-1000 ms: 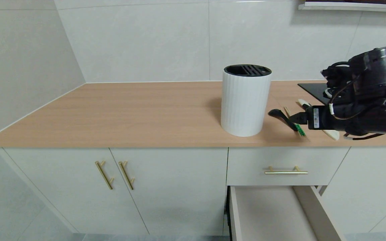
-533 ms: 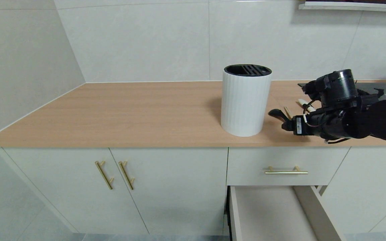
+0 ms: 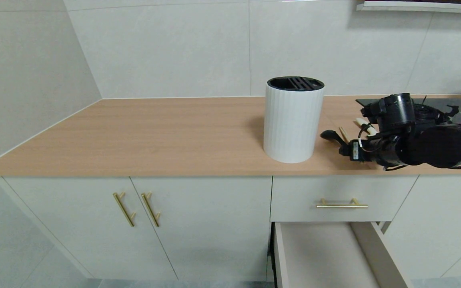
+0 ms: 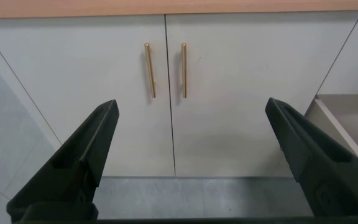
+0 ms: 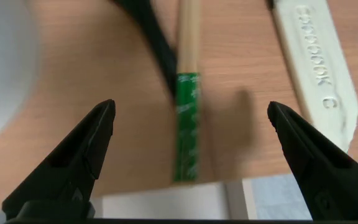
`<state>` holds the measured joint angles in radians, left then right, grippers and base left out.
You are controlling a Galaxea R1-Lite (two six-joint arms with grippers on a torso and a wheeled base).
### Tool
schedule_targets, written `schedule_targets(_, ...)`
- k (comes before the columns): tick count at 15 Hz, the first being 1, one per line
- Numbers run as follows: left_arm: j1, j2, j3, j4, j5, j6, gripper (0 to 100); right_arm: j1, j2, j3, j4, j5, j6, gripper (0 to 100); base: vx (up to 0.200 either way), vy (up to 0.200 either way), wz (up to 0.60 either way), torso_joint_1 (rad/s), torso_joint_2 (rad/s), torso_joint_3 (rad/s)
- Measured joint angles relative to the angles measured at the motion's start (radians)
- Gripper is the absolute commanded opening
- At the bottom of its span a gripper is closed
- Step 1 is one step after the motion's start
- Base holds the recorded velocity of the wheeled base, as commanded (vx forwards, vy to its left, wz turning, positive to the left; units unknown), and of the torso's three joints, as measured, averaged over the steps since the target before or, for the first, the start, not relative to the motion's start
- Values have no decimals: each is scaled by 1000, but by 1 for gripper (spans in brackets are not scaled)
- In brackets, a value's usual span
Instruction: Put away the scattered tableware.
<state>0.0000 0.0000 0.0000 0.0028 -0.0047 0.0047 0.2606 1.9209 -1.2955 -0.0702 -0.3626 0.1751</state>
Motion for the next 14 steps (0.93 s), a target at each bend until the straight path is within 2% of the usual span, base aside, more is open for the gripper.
schedule_targets(4, 0, 0, 0, 0, 0, 0, 100, -7, 23, -7, 1, 0, 0, 100, 0, 0, 0, 0, 0, 0)
schedule_targets(5, 0, 0, 0, 0, 0, 0, 100, -7, 26, -9, 3, 0, 0, 0, 0, 0, 0, 0, 0, 0)
schedule_targets(14, 0, 0, 0, 0, 0, 0, 100, -8, 24, -9, 6, -1, -1, 0, 0, 0, 0, 0, 0, 0)
